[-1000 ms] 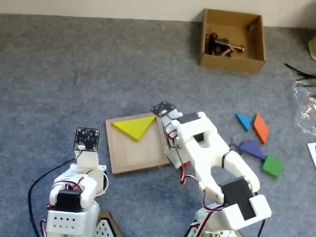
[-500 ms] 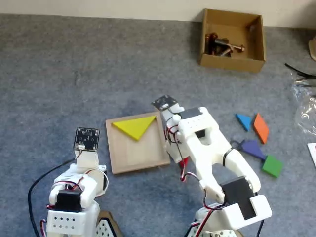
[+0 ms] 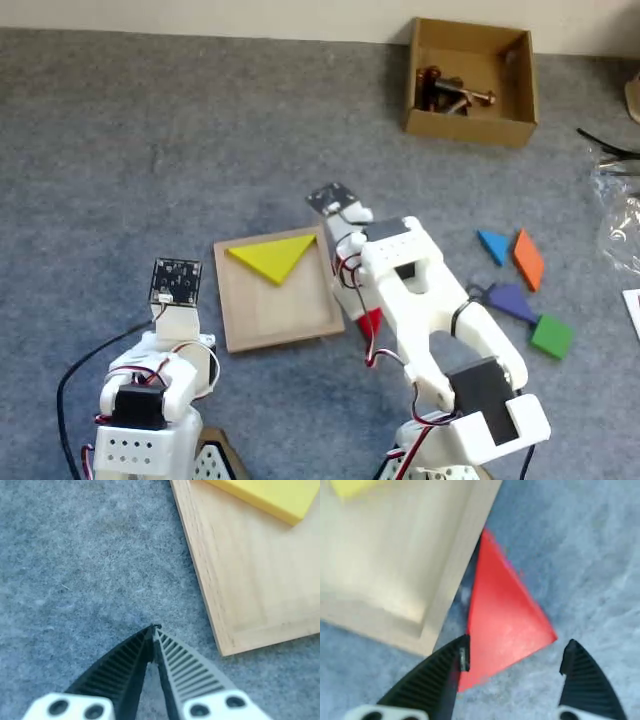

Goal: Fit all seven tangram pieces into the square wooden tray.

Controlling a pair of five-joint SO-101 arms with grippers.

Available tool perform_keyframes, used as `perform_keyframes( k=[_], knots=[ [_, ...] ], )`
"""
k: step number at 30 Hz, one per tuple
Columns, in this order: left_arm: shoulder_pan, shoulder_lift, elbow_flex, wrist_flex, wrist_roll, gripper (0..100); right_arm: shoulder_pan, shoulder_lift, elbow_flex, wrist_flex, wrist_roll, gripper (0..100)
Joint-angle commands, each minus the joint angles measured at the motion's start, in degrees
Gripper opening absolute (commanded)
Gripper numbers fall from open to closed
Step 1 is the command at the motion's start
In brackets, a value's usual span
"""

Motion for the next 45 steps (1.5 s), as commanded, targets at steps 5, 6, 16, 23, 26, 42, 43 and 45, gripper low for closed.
perform_keyframes(
  k=[5, 6, 16, 23, 26, 42, 43, 45],
  knots=[
    [0.84, -0.4, 1.1, -0.09, 0.44, 1, 0.48, -0.22, -2.42, -3.56, -3.16, 33.1],
    [0.84, -0.4, 1.1, -0.09, 0.44, 1, 0.48, -0.22, -2.07, -3.56, -3.16, 33.1],
    [0.84, -0.4, 1.1, -0.09, 0.44, 1, 0.4, -0.22, 3.38, -8.75, -3.08, 33.2],
    [0.84, -0.4, 1.1, -0.09, 0.44, 1, -0.92, -0.22, 6.99, -11.38, -3.08, 33.2],
    [0.84, -0.4, 1.1, -0.09, 0.44, 1, -1.8, -0.22, 7.43, -11.82, -3.08, 33.2],
    [0.84, -0.4, 1.1, -0.09, 0.44, 1, -3.82, -0.31, 9.1, -11.82, -3.08, 33.2],
    [0.84, -0.4, 1.1, -0.09, 0.44, 1, -3.74, -0.31, 9.27, -11.91, -3.08, 33.2],
    [0.84, -0.4, 1.1, -0.09, 0.44, 1, -3.65, -0.31, 9.54, -12.0, -3.16, 33.2]
  ],
)
